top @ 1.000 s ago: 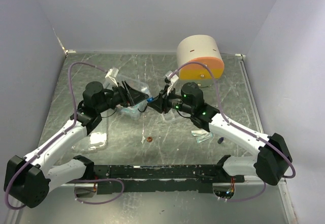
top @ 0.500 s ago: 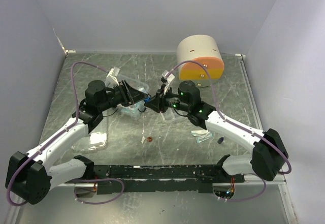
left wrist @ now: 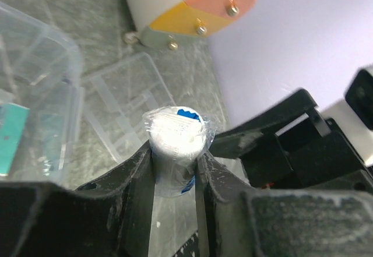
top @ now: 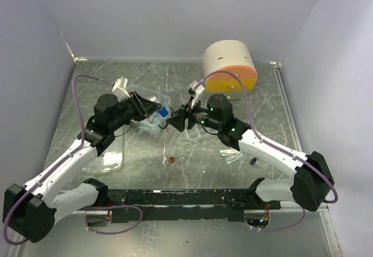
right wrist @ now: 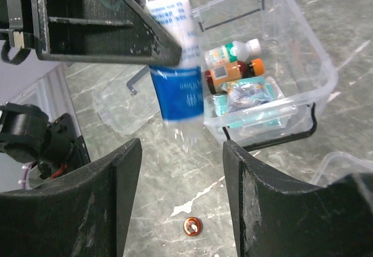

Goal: Organize the medicine kit

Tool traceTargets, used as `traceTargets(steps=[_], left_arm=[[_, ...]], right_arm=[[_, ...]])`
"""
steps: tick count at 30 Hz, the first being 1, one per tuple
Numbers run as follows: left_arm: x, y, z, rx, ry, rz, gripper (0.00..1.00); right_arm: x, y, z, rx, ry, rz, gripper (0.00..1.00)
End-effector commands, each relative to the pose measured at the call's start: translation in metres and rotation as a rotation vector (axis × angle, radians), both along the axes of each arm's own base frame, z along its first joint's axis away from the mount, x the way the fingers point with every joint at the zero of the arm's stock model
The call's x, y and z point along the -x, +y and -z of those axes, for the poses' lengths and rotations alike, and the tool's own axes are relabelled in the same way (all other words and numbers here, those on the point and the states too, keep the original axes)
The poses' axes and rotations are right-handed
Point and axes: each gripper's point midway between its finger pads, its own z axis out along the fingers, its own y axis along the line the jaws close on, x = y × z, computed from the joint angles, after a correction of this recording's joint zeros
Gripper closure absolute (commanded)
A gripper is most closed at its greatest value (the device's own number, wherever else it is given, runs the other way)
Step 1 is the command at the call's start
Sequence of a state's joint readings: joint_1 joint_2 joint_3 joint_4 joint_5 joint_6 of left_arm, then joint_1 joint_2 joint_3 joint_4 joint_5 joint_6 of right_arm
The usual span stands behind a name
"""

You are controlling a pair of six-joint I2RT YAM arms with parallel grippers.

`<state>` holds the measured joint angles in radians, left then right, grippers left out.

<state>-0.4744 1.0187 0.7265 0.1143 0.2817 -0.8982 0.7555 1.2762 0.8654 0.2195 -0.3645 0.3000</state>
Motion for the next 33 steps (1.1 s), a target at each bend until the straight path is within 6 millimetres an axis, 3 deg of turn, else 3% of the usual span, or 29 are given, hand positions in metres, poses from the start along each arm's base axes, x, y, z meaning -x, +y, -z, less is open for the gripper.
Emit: traceTargets(steps=[1,4,8,13,23,27,33], left_arm=[[-0.024,0.04,-0.009,-0.048,0.009,-0.277,0.64],[-0.037,0.061,-0.002,-0.101,0.043,-0.402,0.65],[-0.056,0.07,0.0,-0.163,0.043,-0.448,0.66],[-0.08,0.082,0.017,-0.264,0.102,-0.523,0.66],[-0.121,0.089,0.051,-0.321,0.178,-0.586,0.64],[-0.138,0.099,0.077,-0.351,0.266,-0.64,0.64],[-0.153,0.097,0.104,-0.341,0.297,-0.662,0.64]], right_arm=[[-0.009,-0.019,-0.009,-0.007,-0.019,0.121,0.42],[-0.009,-0.03,-0.01,-0.011,-0.023,0.172,0.41],[-0.007,-0.041,-0.011,-0.017,-0.021,0.213,0.41],[-0.001,-0.049,-0.01,-0.025,-0.017,0.23,0.41],[0.003,-0.057,-0.004,-0.031,0.001,0.253,0.41],[0.002,-0.057,-0.002,-0.033,0.003,0.258,0.41],[0.003,-0.056,0.003,-0.032,0.025,0.259,0.41]])
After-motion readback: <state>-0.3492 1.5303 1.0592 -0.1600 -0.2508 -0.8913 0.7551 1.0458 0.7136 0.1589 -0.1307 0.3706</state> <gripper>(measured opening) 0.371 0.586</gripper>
